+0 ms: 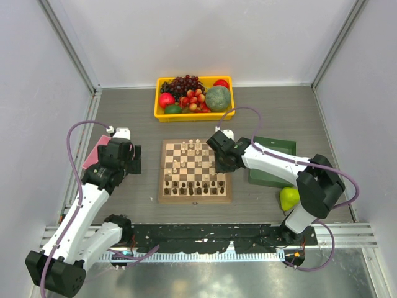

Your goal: Set up the chess pieces on the board

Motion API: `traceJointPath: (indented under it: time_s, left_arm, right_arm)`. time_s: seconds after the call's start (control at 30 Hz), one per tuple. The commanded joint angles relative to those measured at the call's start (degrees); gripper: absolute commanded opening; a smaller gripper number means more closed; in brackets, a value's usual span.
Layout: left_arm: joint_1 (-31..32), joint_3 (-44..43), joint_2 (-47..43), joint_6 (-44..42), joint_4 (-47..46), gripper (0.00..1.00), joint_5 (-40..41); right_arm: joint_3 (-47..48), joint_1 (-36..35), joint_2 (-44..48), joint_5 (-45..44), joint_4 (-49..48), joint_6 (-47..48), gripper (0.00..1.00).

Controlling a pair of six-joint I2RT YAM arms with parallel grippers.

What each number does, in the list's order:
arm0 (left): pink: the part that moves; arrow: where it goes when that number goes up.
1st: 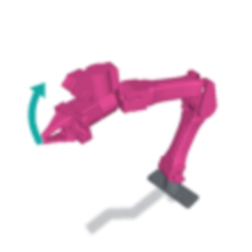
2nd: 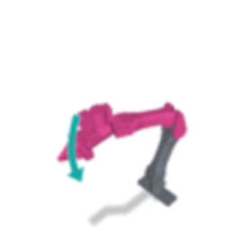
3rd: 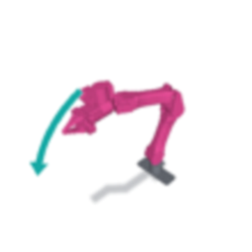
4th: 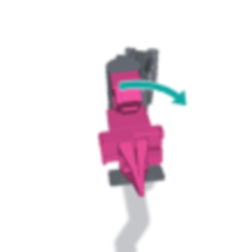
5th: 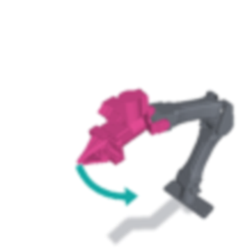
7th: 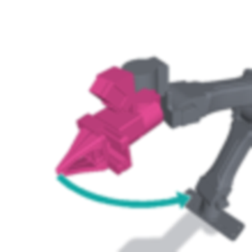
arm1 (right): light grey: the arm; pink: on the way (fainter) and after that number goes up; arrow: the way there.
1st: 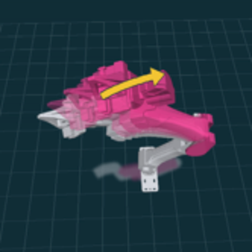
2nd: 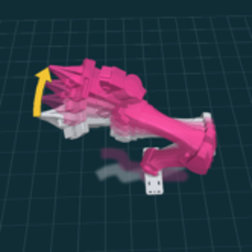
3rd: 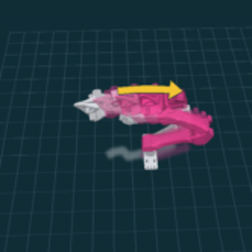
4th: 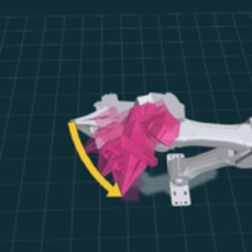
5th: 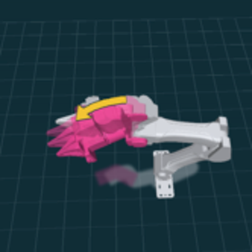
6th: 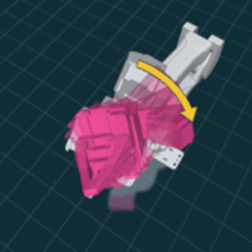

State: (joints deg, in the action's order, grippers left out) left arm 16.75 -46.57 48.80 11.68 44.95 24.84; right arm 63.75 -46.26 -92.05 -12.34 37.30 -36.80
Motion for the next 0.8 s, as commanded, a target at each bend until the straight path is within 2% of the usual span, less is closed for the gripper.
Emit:
traceJointPath:
  time_s: [0.0, 0.3, 0.57, 0.77]
  left_arm:
    - [-0.2, -0.9, 0.1, -0.3, 0.1, 1.0, -0.4]
    - [-0.3, -0.9, 0.0, -0.3, 0.1, 1.0, -0.4]
    - [-0.2, -0.9, -0.1, -0.3, 0.3, 1.0, -0.1]
    - [-0.3, -1.0, -0.3, -0.2, 0.2, 0.99, 0.1]
  right_arm:
    - [-0.1, 0.2, -0.1, -0.9, -1.4, 0.0, 0.3]
    - [0.9, 0.3, 1.1, -1.3, -1.4, 1.2, 0.14]
    - [8.5, 0.3, 2.1, -6.7, 0.8, 5.6, 0.14]
    - [15.7, 1.6, -3.2, -7.2, 0.0, 8.9, 0.14]
